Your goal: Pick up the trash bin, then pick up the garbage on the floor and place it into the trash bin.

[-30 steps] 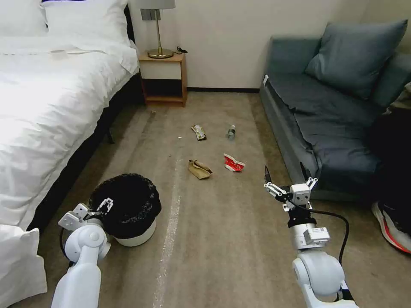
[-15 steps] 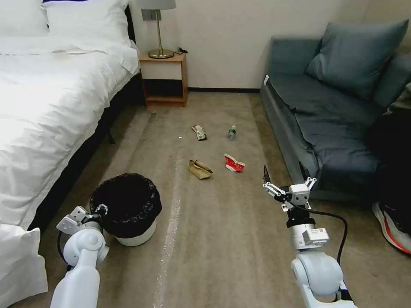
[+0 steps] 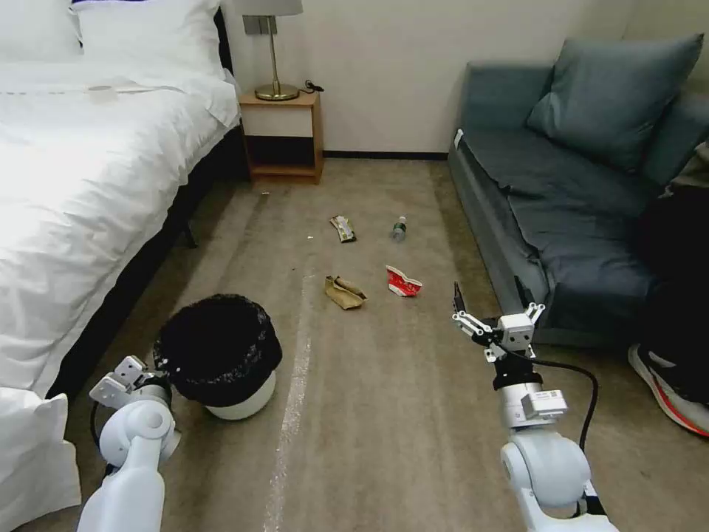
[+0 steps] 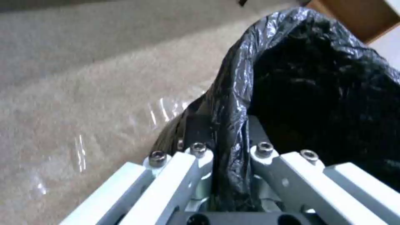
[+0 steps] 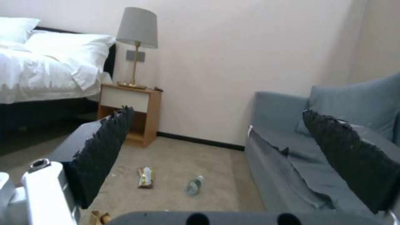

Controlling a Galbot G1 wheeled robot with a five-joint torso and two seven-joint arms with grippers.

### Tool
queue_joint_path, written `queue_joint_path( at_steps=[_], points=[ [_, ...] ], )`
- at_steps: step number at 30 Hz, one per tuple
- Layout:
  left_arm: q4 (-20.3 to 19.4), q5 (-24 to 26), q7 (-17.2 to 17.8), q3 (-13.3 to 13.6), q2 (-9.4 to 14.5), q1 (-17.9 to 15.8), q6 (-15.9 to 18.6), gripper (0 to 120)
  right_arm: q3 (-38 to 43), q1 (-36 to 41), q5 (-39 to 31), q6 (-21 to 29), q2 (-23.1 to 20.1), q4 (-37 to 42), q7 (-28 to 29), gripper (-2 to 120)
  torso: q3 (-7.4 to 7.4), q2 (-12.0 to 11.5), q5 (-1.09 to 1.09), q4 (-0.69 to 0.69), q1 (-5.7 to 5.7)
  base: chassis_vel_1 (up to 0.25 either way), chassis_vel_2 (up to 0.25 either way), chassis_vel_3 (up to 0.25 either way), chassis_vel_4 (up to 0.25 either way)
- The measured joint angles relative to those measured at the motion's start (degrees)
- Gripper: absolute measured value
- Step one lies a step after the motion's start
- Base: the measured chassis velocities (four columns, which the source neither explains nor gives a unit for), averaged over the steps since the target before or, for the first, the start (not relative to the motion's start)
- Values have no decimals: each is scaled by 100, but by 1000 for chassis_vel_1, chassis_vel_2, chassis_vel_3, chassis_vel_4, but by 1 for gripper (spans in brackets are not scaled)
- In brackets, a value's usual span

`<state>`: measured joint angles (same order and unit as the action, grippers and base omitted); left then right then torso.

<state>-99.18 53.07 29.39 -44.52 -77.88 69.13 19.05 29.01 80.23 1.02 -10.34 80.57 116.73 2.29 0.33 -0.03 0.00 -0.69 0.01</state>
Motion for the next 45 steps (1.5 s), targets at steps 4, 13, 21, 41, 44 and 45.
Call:
queue_joint_path(
  at_steps=[4,13,21,41,44,45],
  points=[
    [-201,-207,-107,-8,-10,81,-55,5,-2,-10,-1,0,2,-3,0,100,0,0,-3,0,0,0,0,0,0],
    [-1007,-1947,-618,-83,-87,442,-392,4,48,-62,-65,-50,54,-150,64,100,0,0,-1,1,0,0,0,0,0],
    [-1857,-2899,-772,20,-275,819,-444,4,69,-90,-267,-453,153,-480,61,100,-1,0,-1,0,0,0,0,0,0],
    [-2068,-3137,-580,7,-328,823,-463,4,189,-120,-249,-767,295,-735,-43,100,-1,0,-1,1,0,0,0,0,0],
    [-2062,-3146,-575,7,-329,821,-463,4,200,-111,-248,-771,297,-735,-61,100,0,0,-1,0,0,0,0,0,0],
    [-2054,-3148,-574,5,-329,819,-463,4,202,-107,-248,-772,302,-734,-65,100,-1,0,-1,0,0,0,0,0,0]
  ],
)
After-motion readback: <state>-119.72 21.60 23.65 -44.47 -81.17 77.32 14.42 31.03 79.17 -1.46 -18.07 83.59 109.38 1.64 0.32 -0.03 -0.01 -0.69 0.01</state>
